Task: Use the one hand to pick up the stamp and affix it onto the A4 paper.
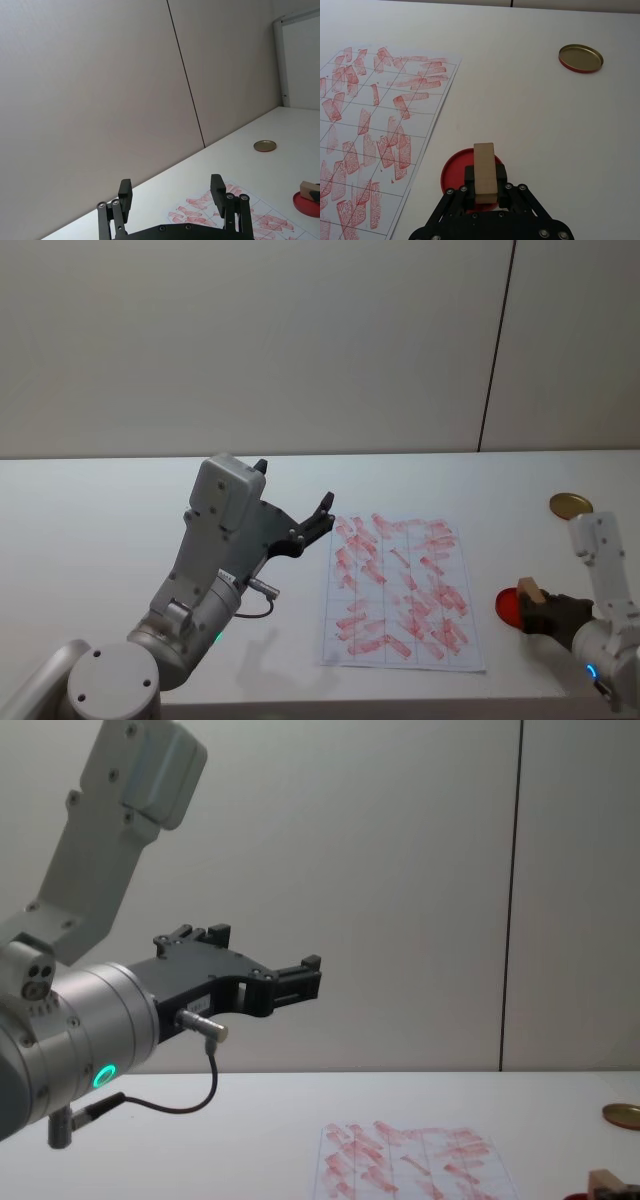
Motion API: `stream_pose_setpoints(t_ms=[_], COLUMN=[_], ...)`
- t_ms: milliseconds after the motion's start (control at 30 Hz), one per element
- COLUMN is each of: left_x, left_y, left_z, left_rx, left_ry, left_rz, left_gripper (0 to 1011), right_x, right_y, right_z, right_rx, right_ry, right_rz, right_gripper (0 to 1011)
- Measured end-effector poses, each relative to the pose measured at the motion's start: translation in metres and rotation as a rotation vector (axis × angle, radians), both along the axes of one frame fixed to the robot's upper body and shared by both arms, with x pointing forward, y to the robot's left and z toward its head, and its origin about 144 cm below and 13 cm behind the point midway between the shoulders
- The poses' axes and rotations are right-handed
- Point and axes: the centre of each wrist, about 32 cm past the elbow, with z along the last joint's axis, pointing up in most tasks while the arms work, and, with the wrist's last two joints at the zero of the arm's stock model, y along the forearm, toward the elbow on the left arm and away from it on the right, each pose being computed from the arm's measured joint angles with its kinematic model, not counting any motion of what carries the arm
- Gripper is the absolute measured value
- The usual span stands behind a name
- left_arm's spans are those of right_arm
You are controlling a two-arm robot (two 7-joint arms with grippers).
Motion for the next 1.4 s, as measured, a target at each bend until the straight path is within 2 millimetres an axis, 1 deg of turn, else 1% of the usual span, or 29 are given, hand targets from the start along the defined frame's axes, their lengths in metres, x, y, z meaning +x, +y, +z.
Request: stream_pose_setpoints(t_ms=[233,433,733,900,1000,1100,1400], left_x=[0.0,0.0,0.0,0.0,0.0,0.0,0.0], left_y=[0.0,0.0,0.0,0.0,0.0,0.0,0.0], left_z=[0.0,0.0,0.0,0.0,0.0,0.0,0.0], left_rx=[0.0,0.0,0.0,0.0,0.0,0.0,0.0], left_ry=[0.0,0.0,0.0,0.0,0.0,0.0,0.0], left_rz=[0.0,0.0,0.0,0.0,0.0,0.0,0.0], left_gripper=[993,993,993,993,993,993,993], right_x=[0.0,0.0,-0.002,-0.005,-0.007,-0.009,-0.015], right_y=[0.001,0.003,0.011,0.019,0.027,0.032,0.059], right_z=[0.001,0.006,0.024,0.036,0.045,0.049,0.057], right_rx=[0.001,0.007,0.024,0.037,0.048,0.054,0.068], right_ry=[0.002,-0.026,-0.12,-0.172,-0.204,-0.219,-0.25], right_rz=[-0.004,-0.001,0.036,0.079,0.123,0.148,0.248], right_gripper=[220,220,220,220,220,220,220])
